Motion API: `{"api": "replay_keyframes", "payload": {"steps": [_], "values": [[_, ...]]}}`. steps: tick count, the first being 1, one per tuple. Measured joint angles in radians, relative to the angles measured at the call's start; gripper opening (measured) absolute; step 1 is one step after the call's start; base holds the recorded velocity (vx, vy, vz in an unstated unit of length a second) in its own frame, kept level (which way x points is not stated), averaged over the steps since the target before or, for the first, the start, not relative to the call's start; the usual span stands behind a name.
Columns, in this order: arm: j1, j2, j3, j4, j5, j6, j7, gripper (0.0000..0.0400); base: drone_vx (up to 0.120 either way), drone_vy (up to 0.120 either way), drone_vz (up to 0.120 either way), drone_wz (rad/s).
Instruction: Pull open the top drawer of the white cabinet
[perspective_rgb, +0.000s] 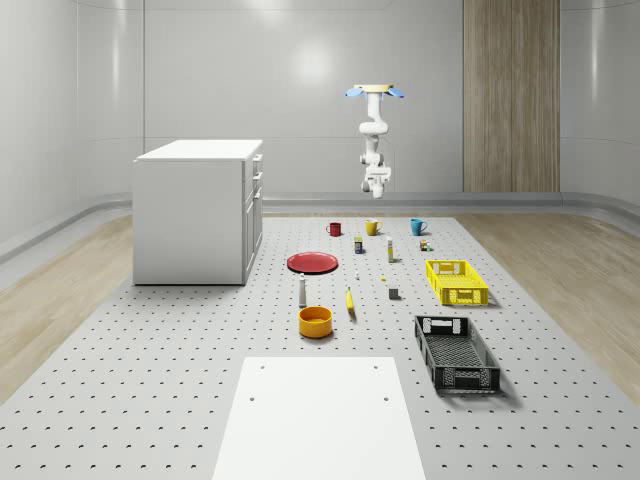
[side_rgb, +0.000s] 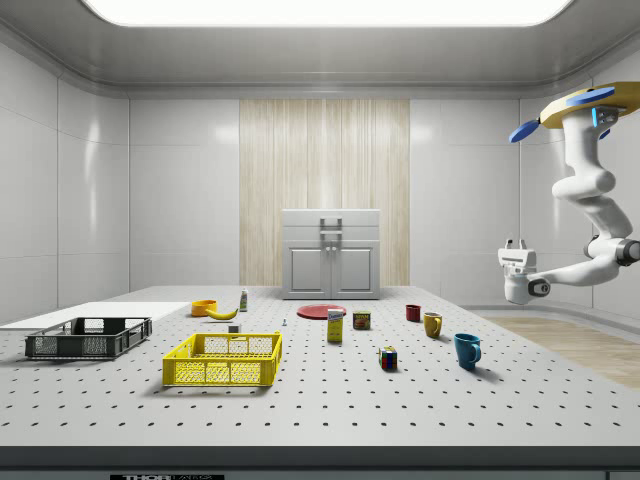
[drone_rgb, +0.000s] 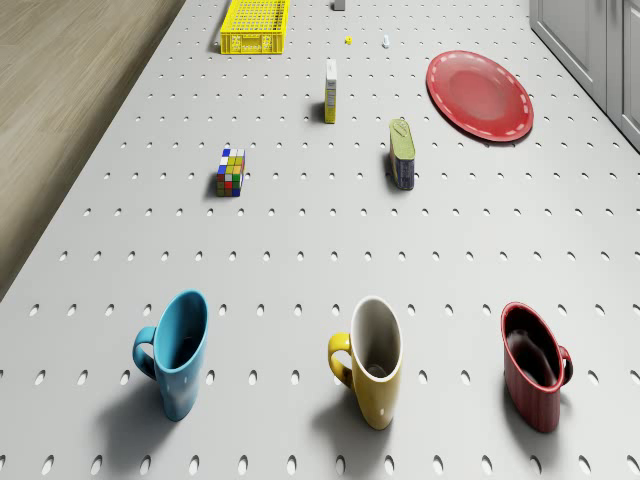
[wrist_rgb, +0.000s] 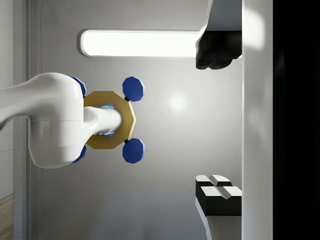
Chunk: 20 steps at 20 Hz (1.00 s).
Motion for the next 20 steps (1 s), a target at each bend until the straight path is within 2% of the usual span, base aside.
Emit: {"api": "replay_keyframes", "payload": {"steps": [1, 4, 6, 9, 12, 20], "values": [[0.007, 0.0, -0.04, -0.001, 0.067, -0.001, -0.006, 0.0312, 0.0, 0.0, 0.0, 0.0], [0.056, -0.003, -0.264, -0.059, 0.414, -0.005, -0.061, 0.0318, 0.0, 0.0, 0.0, 0.0], [0.091, -0.01, -0.384, -0.122, 0.598, -0.006, -0.092, 0.0319, 0.02, -0.1, 0.0, 0.0], [0.143, -0.024, -0.509, -0.211, 0.79, -0.003, -0.125, 0.0317, 0.12, -0.12, 0.0, 0.0], [0.187, -0.04, -0.588, -0.274, 0.903, 0.004, -0.145, 0.0315, 0.12, -0.12, 0.027, 0.0], [0.276, -0.082, -0.69, -0.352, 1.01, 0.039, -0.159, 0.0312, 0.12, -0.12, 0.12, 0.0]]}}
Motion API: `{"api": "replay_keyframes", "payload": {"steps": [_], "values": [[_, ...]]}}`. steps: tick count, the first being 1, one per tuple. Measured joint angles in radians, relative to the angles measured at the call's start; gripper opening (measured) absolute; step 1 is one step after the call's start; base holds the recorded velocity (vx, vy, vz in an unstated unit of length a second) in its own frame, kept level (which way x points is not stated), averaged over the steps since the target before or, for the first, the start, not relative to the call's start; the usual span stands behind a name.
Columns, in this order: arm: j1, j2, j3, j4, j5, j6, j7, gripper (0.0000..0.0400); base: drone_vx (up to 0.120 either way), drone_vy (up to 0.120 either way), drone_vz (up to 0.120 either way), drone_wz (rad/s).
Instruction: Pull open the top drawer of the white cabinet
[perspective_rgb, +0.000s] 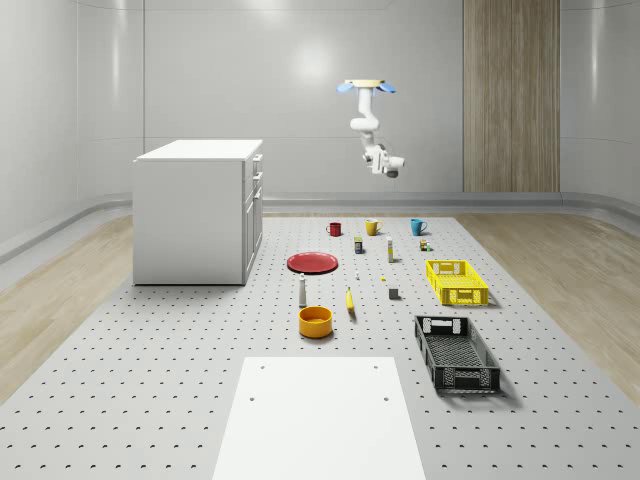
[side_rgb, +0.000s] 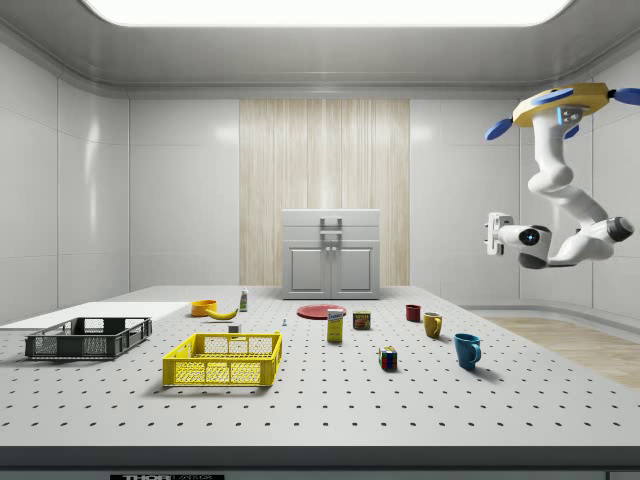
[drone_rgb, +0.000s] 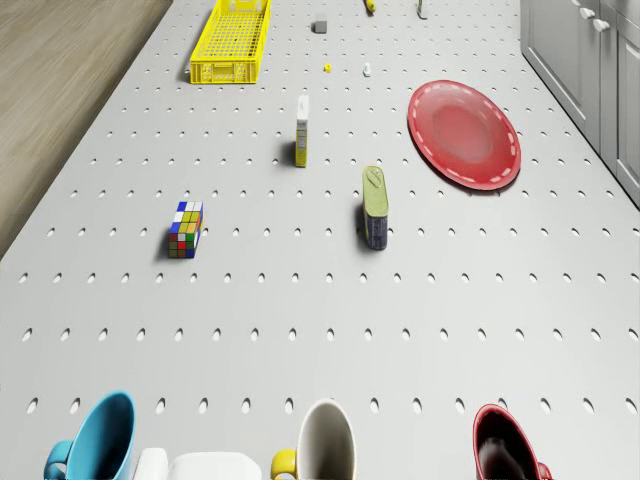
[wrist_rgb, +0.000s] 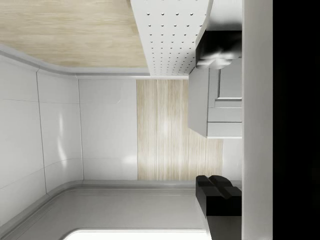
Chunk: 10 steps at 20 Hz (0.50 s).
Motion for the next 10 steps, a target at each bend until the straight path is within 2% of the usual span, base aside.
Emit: {"api": "replay_keyframes", "payload": {"steps": [10], "values": [[0.078, -0.05, -0.054, -0.025, 0.001, 0.052, 0.017, 0.0312, 0.12, -0.12, 0.12, 0.0]]}}
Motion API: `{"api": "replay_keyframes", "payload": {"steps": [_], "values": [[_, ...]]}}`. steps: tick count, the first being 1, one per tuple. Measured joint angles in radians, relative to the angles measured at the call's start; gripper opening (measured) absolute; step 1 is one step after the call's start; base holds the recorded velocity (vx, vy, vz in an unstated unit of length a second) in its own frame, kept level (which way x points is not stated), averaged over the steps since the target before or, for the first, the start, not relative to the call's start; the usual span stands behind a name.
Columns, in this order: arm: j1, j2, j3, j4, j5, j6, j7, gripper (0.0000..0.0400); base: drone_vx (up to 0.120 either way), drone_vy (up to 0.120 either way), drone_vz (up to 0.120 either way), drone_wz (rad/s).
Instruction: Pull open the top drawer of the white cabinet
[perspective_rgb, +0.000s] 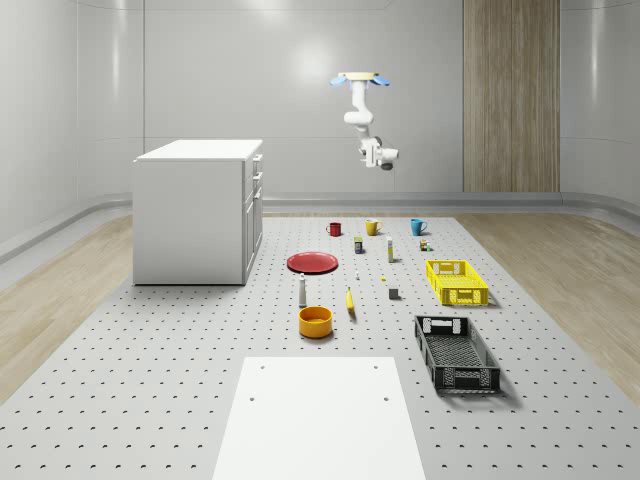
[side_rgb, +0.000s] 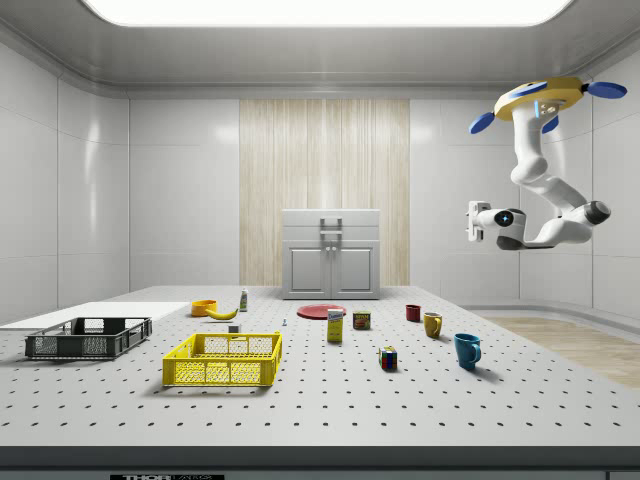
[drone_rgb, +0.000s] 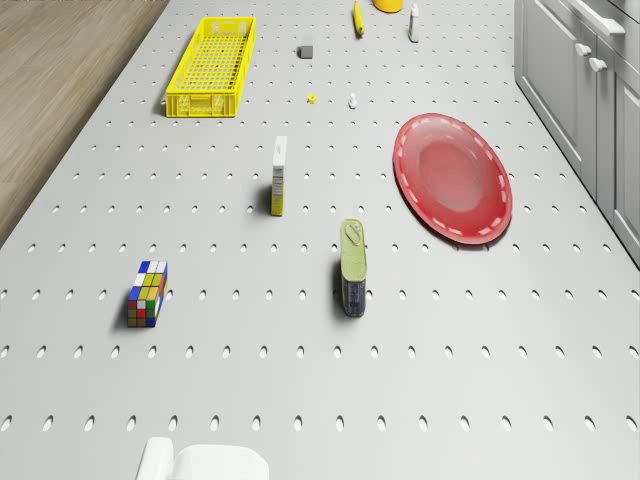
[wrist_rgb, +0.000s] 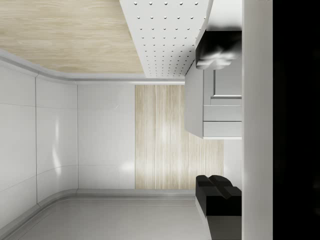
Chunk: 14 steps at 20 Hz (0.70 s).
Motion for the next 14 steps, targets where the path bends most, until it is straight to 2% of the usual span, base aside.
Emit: {"api": "replay_keyframes", "payload": {"steps": [9, 14], "values": [[0.058, -0.043, -0.031, -0.008, -0.025, 0.046, 0.023, 0.0312, 0.12, -0.12, 0.116, 0.0], [0.087, -0.066, -0.044, -0.012, -0.041, 0.07, 0.036, 0.0312, 0.12, -0.12, 0.0, 0.0]]}}
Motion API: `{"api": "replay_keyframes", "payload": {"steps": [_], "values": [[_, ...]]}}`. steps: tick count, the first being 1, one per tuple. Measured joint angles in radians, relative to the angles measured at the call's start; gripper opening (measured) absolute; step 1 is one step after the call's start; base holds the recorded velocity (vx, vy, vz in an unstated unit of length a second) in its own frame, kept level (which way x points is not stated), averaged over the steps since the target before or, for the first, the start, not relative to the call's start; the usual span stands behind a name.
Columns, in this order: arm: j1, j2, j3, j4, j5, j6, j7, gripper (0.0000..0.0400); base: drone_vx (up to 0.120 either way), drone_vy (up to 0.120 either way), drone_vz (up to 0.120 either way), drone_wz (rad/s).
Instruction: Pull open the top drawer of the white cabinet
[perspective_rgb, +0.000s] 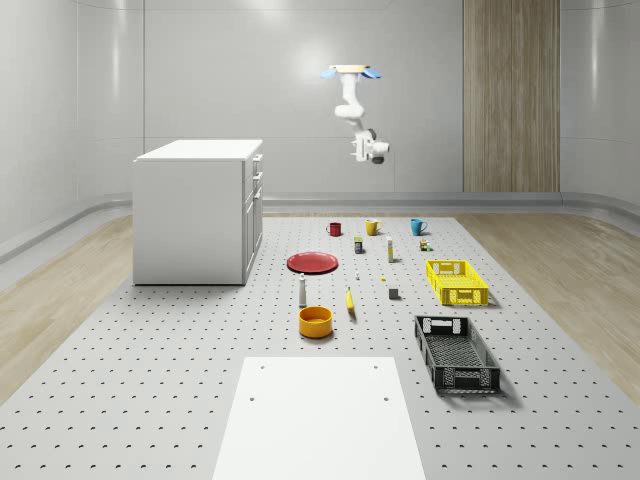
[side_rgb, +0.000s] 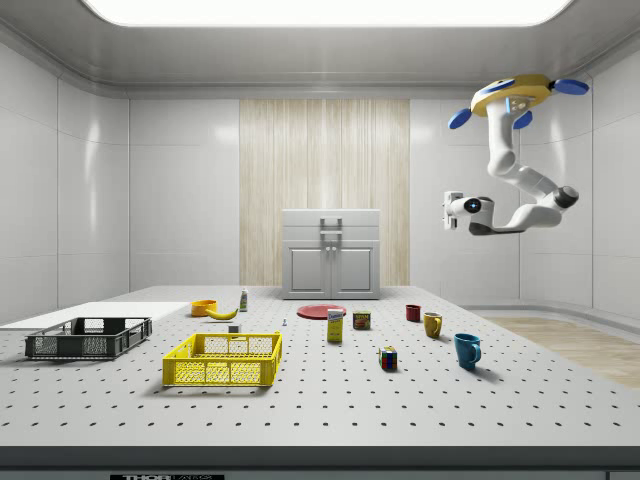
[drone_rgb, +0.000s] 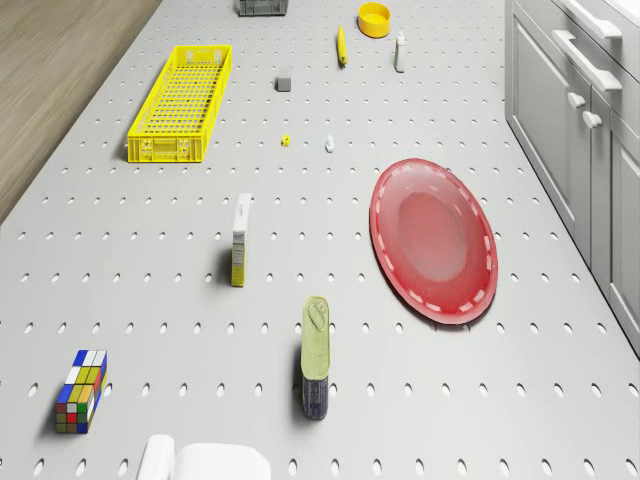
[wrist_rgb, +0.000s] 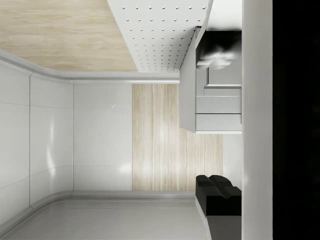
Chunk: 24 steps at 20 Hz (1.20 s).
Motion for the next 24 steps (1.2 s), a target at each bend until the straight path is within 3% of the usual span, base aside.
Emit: {"api": "replay_keyframes", "payload": {"steps": [24], "values": [[0.113, -0.1, -0.047, -0.013, -0.073, 0.099, 0.06, 0.0311, 0.12, -0.12, 0.0, 0.0]]}}
